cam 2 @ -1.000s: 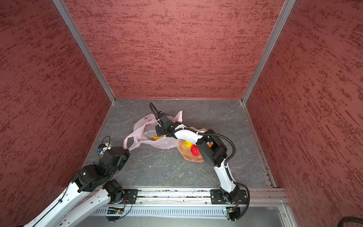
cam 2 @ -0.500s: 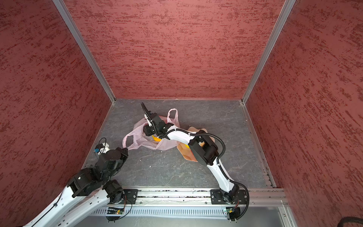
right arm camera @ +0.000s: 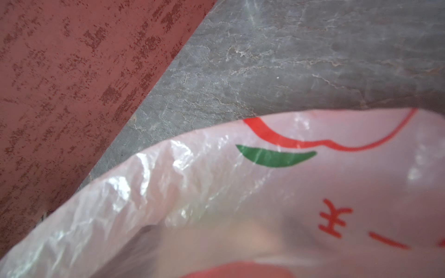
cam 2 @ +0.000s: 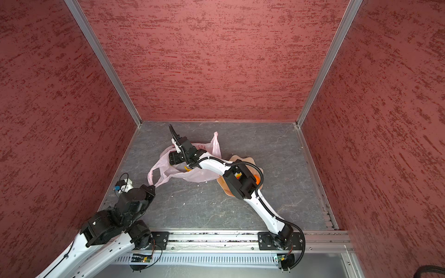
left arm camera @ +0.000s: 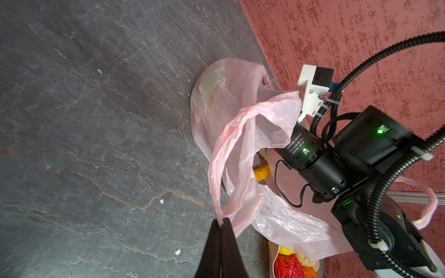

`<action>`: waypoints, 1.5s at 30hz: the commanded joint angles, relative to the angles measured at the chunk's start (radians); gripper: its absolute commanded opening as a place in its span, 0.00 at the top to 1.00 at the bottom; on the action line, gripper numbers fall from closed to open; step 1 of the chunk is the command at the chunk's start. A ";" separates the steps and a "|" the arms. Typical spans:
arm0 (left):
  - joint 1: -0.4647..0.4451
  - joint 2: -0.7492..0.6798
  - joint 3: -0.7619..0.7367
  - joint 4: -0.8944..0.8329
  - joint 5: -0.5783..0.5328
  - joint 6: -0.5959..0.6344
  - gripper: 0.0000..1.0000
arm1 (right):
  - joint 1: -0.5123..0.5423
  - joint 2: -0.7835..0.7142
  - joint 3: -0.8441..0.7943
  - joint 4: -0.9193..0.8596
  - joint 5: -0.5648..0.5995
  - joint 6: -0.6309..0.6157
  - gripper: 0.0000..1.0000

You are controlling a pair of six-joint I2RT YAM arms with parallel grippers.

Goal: Take the fake fruits out of the plastic bag

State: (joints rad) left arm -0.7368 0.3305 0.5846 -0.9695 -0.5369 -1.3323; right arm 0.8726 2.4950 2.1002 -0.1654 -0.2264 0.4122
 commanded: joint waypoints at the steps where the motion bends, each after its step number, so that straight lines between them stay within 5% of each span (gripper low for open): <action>1: -0.007 -0.008 -0.018 0.011 0.016 0.008 1.00 | 0.011 0.035 0.050 -0.010 -0.035 0.020 0.19; 22: -0.006 -0.016 -0.083 0.077 0.055 0.016 1.00 | 0.012 0.239 0.298 -0.115 -0.028 0.083 0.19; 35: -0.007 -0.033 -0.088 0.072 0.045 0.015 1.00 | 0.011 0.245 0.304 -0.120 -0.021 0.089 0.53; 45: -0.007 -0.060 -0.071 0.062 -0.036 0.024 1.00 | 0.013 0.152 0.228 -0.104 -0.054 0.060 0.70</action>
State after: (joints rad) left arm -0.7406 0.2840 0.5049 -0.9073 -0.5262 -1.3277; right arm 0.8803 2.7075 2.3596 -0.2504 -0.2607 0.4931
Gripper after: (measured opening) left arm 0.056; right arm 0.559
